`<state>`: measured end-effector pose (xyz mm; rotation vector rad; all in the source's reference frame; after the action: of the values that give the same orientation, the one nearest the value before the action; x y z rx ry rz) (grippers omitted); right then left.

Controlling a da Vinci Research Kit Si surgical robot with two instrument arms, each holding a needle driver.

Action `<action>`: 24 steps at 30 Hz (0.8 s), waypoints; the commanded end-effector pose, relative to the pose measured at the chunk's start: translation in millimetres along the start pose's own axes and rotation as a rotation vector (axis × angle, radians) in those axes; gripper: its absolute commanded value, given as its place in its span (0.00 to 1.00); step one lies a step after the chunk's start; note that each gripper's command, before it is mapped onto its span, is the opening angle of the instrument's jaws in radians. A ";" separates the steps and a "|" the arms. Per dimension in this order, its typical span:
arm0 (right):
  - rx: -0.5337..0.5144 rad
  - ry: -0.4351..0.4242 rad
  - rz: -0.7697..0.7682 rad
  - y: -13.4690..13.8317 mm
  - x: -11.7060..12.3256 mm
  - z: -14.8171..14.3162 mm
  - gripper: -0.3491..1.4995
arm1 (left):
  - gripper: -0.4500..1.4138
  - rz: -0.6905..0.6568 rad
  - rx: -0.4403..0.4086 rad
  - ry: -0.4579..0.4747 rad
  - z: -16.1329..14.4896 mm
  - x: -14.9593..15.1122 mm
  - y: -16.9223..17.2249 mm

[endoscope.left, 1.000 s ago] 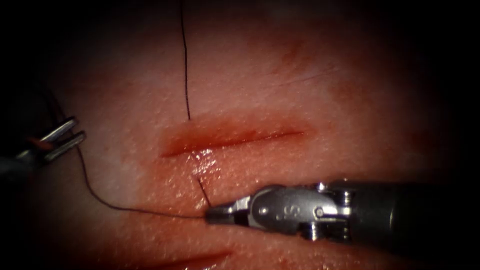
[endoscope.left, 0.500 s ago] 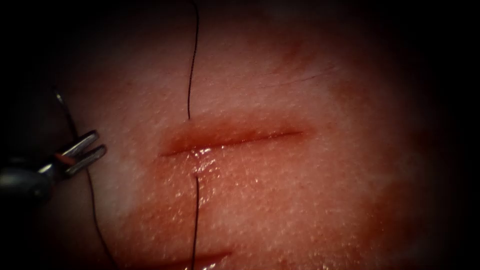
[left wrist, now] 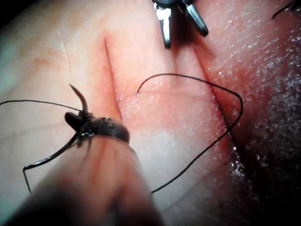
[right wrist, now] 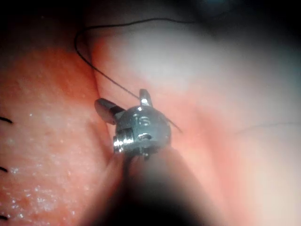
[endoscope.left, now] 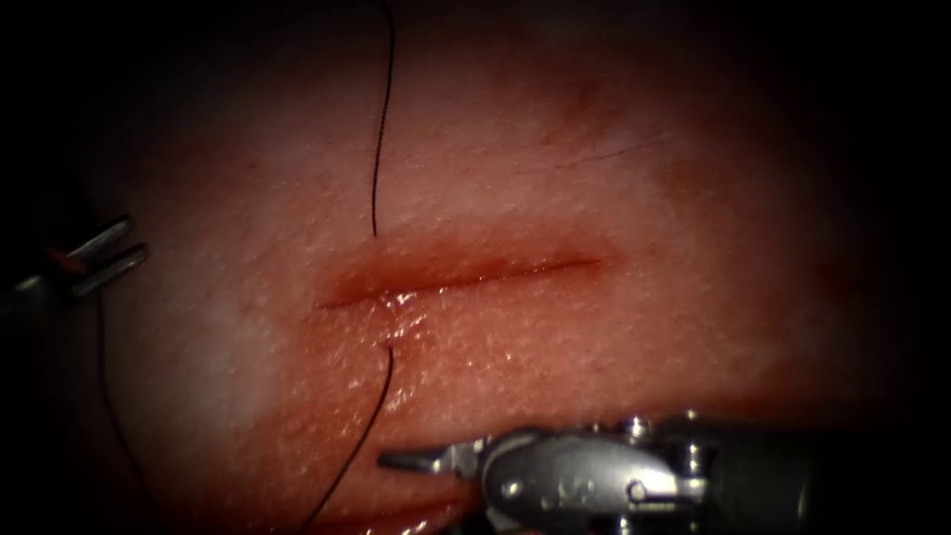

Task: Wound Closure
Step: Grip suture near skin and pull away to lengthen working end. Repeat until only a short tail is left.

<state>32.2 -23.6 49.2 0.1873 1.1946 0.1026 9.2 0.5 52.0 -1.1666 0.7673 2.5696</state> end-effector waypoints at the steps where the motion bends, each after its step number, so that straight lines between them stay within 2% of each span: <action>1: -0.009 -0.005 -0.005 1.6 -0.8 0.7 0.96 | 0.00 0.000 0.002 -0.001 1.0 -0.4 0.1; 7: -0.040 -0.024 -0.028 4.6 -3.7 2.5 0.94 | 0.00 0.000 0.005 -0.007 2.4 -1.8 0.1; 13: -0.074 -0.046 -0.021 7.3 -6.5 4.7 0.96 | 0.00 0.002 0.010 -0.008 2.9 -2.0 0.6; 20: -0.085 -0.062 -0.027 8.6 -8.4 6.4 0.92 | 0.00 0.001 0.015 -0.018 2.7 -1.3 0.8; 22: -0.086 -0.061 -0.032 8.4 -8.7 6.9 0.84 | 0.00 0.002 0.015 -0.013 2.6 -1.0 1.0; 23: -0.086 -0.061 -0.032 8.4 -8.7 6.9 0.84 | 0.00 0.002 0.015 -0.013 2.6 -1.0 1.0; 24: -0.074 -0.058 -0.034 8.2 -8.6 6.9 0.56 | 0.00 0.002 0.015 -0.013 2.6 -0.9 1.0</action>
<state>35.0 -17.9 60.9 0.1114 1.1345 0.1069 8.3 0.8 54.0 -1.1419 0.7818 2.5666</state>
